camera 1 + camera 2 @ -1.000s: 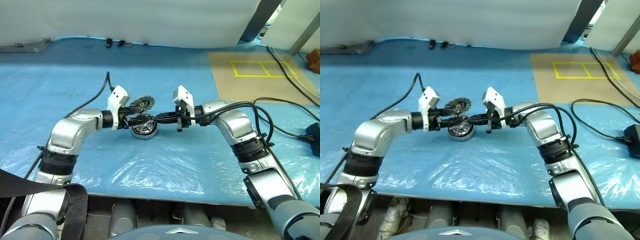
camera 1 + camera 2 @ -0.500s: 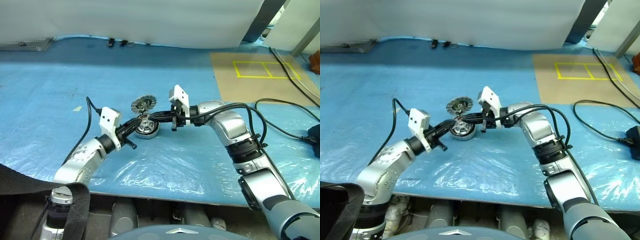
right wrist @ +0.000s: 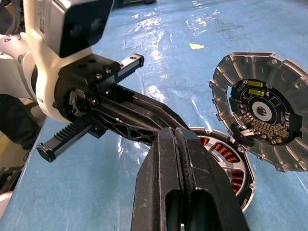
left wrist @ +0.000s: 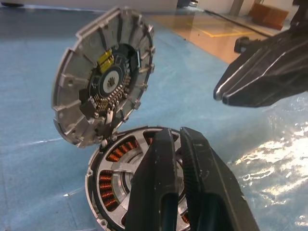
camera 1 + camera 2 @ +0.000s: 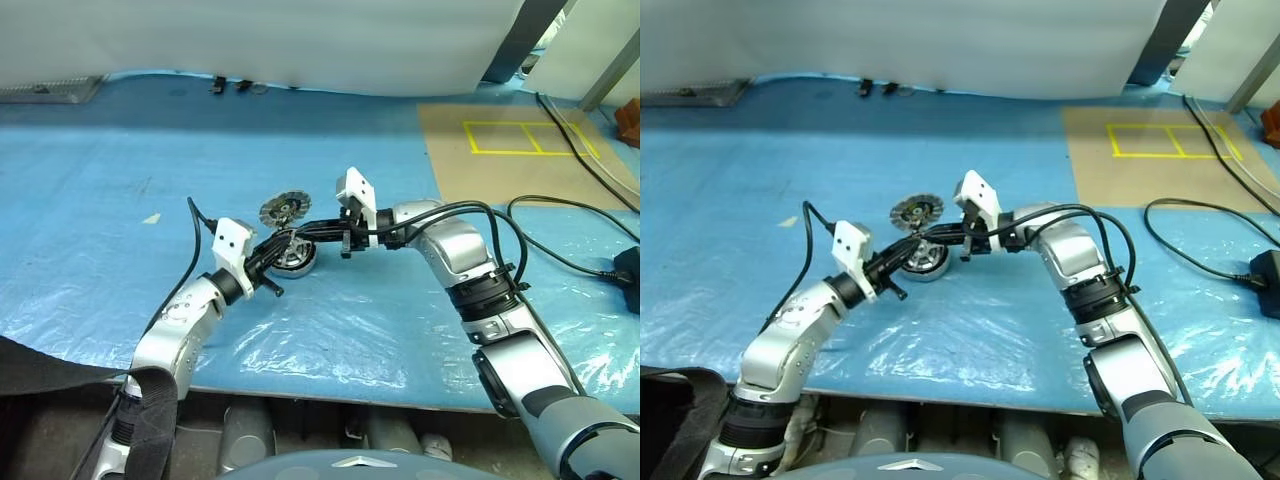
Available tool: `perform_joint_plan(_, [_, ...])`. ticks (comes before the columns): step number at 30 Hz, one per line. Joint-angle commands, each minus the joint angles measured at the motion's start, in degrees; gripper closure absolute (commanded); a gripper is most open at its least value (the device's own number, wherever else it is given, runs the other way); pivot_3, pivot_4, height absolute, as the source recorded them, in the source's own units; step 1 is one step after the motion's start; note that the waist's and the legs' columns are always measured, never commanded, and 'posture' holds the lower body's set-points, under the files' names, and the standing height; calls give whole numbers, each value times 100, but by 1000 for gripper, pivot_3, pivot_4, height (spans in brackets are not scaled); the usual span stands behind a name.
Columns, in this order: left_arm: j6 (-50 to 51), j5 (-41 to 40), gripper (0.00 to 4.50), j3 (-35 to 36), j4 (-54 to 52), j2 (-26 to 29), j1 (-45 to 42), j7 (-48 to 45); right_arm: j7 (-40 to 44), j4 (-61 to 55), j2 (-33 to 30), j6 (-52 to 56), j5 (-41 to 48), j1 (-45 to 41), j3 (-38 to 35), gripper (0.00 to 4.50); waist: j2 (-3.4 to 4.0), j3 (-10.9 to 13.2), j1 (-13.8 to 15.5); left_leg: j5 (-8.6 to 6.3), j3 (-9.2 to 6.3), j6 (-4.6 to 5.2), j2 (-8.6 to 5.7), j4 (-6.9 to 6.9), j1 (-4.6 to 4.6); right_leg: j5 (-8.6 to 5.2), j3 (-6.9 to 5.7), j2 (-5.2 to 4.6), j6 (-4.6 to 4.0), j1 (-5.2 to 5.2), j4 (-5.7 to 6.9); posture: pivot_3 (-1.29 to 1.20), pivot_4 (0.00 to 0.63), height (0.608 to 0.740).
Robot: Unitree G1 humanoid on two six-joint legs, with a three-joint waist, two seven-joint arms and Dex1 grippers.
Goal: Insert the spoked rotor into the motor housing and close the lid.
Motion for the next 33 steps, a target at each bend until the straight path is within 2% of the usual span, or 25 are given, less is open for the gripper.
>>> perform_joint_plan(1, [-23,380,4181,-262,221,138,-88,50,22,-243,-41,-35,42,-90,-86,4500,0,0,1,0,0,0,0,0,0,0,0,0,0,0,0,0,150,740])
perform_joint_plan(8, [55,626,4181,-629,530,188,-199,-92,2,-286,-66,-31,21,-33,-63,4500,3,-2,10,0,0,0,0,5,4,0,2,-6,0,2,8,0,150,740])
perform_joint_plan(15, [130,-149,4181,-60,247,-241,-378,-131,-31,-183,-13,-69,2,-127,-109,4500,2,-1,11,0,0,0,-1,10,1,0,3,-7,0,3,10,0,150,740])
perform_joint_plan(23, [466,521,4181,-553,1195,37,-940,-26,37,-240,-116,-22,-19,-143,-99,4500,3,-2,7,0,0,0,-2,11,3,1,5,-3,0,2,12,0,150,740])
perform_joint_plan(28, [769,551,4181,-805,1328,-1,-977,-152,94,-316,-263,47,-6,-128,-108,4500,9,-6,24,1,0,1,-3,12,8,1,5,-10,0,8,13,0,150,740])
perform_joint_plan(33, [371,384,4181,-797,1207,-185,-999,-424,177,-349,-402,107,28,-166,-117,4500,14,-9,34,1,0,1,-7,12,19,1,4,-17,0,21,13,0,150,740])
